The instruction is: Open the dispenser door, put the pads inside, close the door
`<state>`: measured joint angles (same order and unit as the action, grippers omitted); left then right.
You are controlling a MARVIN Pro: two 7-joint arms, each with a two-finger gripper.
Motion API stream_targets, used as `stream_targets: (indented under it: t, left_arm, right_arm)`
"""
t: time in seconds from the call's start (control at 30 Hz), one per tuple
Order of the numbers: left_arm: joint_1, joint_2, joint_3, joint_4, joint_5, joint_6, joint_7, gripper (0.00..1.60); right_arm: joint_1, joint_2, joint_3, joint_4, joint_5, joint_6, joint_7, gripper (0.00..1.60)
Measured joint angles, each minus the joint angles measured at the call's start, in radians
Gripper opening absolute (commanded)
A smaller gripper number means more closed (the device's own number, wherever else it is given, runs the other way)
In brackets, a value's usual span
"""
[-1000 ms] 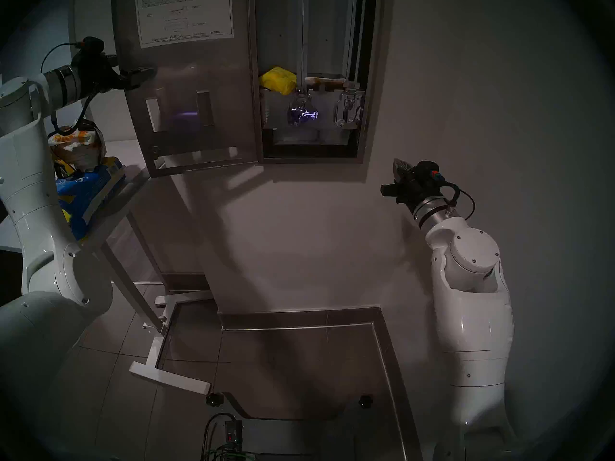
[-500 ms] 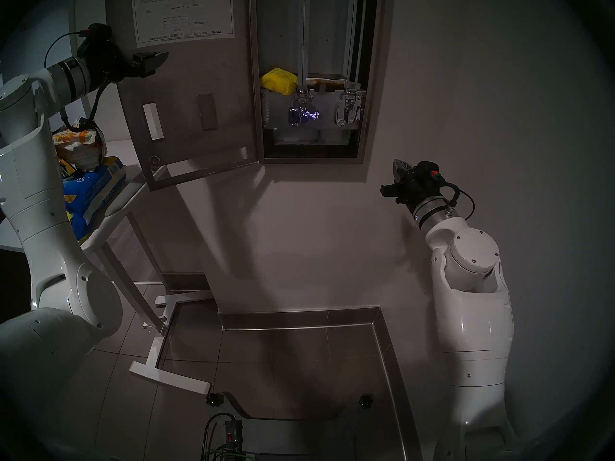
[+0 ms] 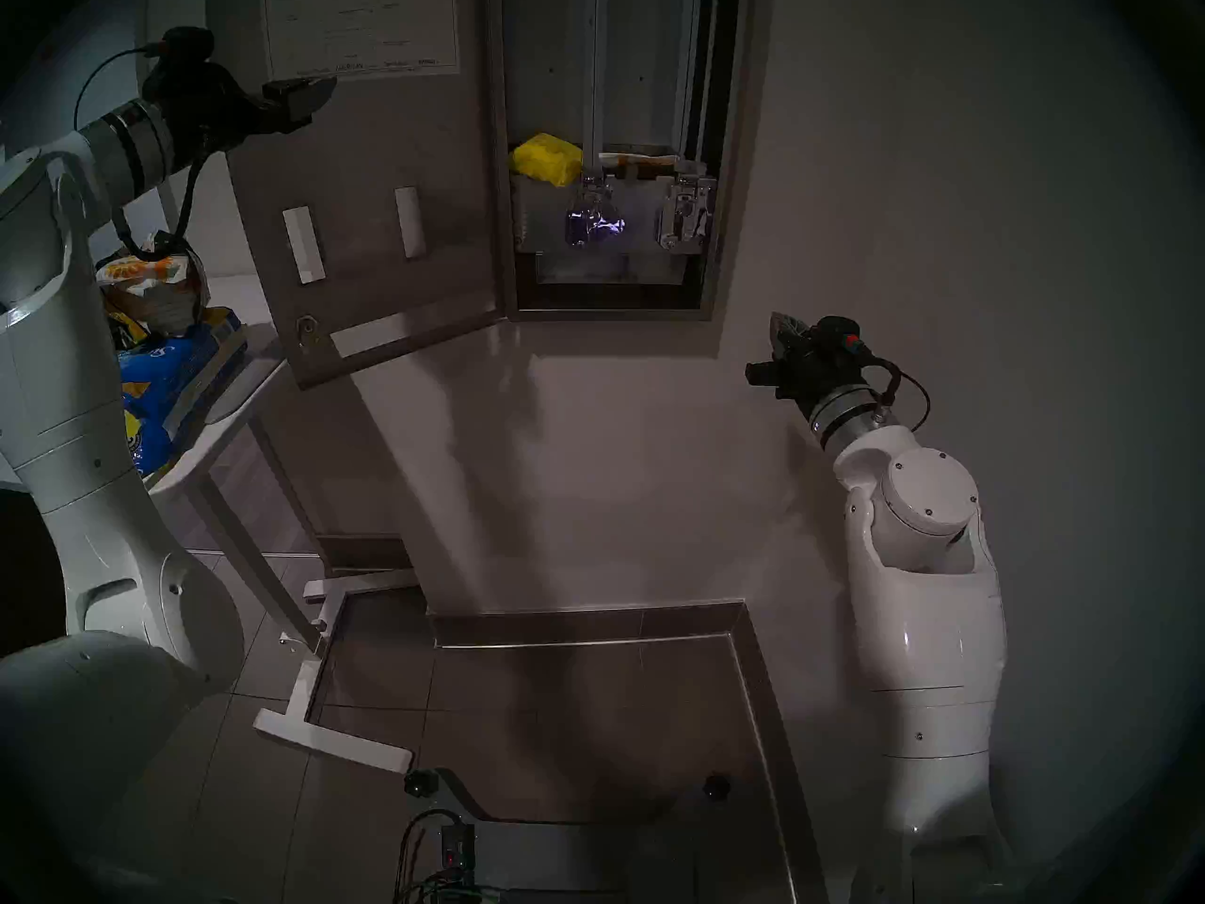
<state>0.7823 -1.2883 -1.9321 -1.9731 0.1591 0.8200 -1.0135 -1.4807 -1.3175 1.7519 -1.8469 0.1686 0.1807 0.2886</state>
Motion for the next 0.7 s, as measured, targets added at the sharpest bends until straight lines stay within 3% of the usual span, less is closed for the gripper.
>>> stream_targets:
  t: [0.3, 0.7]
  left_arm:
    - [-0.011, -0.001, 0.04, -0.136, -0.17, 0.002, 0.002, 1.6]
    - [0.052, 0.046, 0.028, -0.32, -0.467, 0.129, 0.127, 1.6]
  right_arm:
    - [0.0, 0.001, -0.001, 0.001, 0.003, 0.0, -0.001, 0.25]
    - [0.0, 0.004, -0.002, 0.0, 0.004, 0.0, -0.003, 0.25]
